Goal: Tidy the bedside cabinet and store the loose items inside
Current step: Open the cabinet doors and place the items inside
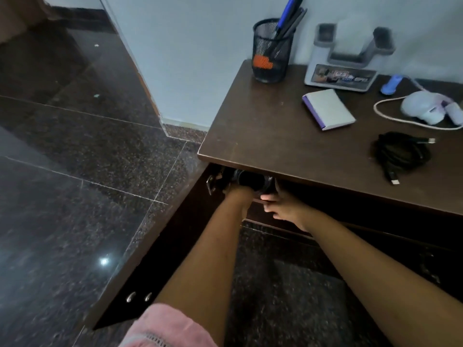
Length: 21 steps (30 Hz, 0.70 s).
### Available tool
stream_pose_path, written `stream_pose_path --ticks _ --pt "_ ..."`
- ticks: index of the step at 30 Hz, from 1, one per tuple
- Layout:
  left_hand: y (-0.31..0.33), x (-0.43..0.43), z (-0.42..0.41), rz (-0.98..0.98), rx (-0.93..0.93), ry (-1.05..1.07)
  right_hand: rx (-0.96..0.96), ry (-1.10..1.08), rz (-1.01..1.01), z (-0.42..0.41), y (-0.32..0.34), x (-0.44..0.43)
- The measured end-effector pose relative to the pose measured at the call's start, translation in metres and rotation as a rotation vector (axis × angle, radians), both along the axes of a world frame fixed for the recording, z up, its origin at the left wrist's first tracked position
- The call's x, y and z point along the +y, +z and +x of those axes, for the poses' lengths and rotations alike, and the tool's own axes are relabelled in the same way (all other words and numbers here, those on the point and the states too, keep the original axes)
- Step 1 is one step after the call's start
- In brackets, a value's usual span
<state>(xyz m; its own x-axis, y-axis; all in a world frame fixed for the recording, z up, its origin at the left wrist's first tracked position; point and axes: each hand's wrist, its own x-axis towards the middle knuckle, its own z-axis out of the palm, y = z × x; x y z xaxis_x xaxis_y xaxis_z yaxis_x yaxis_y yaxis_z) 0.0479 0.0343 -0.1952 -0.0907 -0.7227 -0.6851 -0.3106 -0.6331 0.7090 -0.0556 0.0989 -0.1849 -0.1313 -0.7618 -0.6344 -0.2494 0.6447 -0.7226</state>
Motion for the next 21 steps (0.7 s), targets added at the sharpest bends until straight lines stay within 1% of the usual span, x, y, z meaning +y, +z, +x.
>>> stream_pose_path --ticks 2,3,4,6,8,9,10,11,12,13,14,15,16,17,18,19,21 --pt "0.007 0.013 -0.007 0.004 0.046 0.04 0.076 0.167 -0.013 -0.003 0.021 0.021" --pt "0.013 0.019 -0.01 0.013 0.078 0.069 0.083 0.248 -0.003 -0.004 0.033 0.03" --pt "0.019 0.023 -0.014 0.021 0.105 0.091 0.073 0.32 0.019 -0.006 0.047 0.038" --pt "0.036 0.036 -0.019 0.054 0.118 0.019 0.017 0.416 0.033 -0.018 0.082 0.053" --pt "0.063 0.051 -0.022 0.085 0.042 -0.126 -0.068 0.369 -0.043 -0.038 0.12 0.063" --pt "0.076 0.058 -0.023 0.095 0.017 -0.206 -0.082 0.275 -0.142 -0.05 0.136 0.067" --pt "0.09 0.066 -0.026 0.114 0.008 -0.283 -0.052 0.122 -0.264 -0.063 0.148 0.071" --pt "0.104 0.074 -0.028 0.141 0.019 -0.349 0.051 -0.067 -0.385 -0.077 0.157 0.075" --pt "0.115 0.081 -0.032 0.16 0.042 -0.399 0.252 -0.242 -0.487 -0.092 0.159 0.077" --pt "0.125 0.087 -0.036 0.17 0.073 -0.431 0.506 -0.346 -0.514 -0.106 0.156 0.077" --pt "0.135 0.094 -0.044 0.169 0.108 -0.442 0.717 -0.346 -0.453 -0.116 0.15 0.08" --pt "0.142 0.099 -0.052 0.166 0.143 -0.428 0.841 -0.254 -0.345 -0.122 0.142 0.083" --pt "0.148 0.103 -0.061 0.154 0.173 -0.389 0.901 -0.128 -0.249 -0.125 0.132 0.086" --pt "0.151 0.107 -0.071 0.136 0.186 -0.339 0.937 -0.037 -0.207 -0.125 0.123 0.088" --pt "0.154 0.111 -0.08 0.113 0.189 -0.29 0.965 0.001 -0.229 -0.123 0.116 0.09" --pt "0.154 0.115 -0.088 0.096 0.189 -0.242 0.971 0.0 -0.292 -0.122 0.111 0.093" --pt "0.148 0.124 -0.096 0.067 0.218 -0.159 0.916 -0.033 -0.421 -0.12 0.108 0.1"
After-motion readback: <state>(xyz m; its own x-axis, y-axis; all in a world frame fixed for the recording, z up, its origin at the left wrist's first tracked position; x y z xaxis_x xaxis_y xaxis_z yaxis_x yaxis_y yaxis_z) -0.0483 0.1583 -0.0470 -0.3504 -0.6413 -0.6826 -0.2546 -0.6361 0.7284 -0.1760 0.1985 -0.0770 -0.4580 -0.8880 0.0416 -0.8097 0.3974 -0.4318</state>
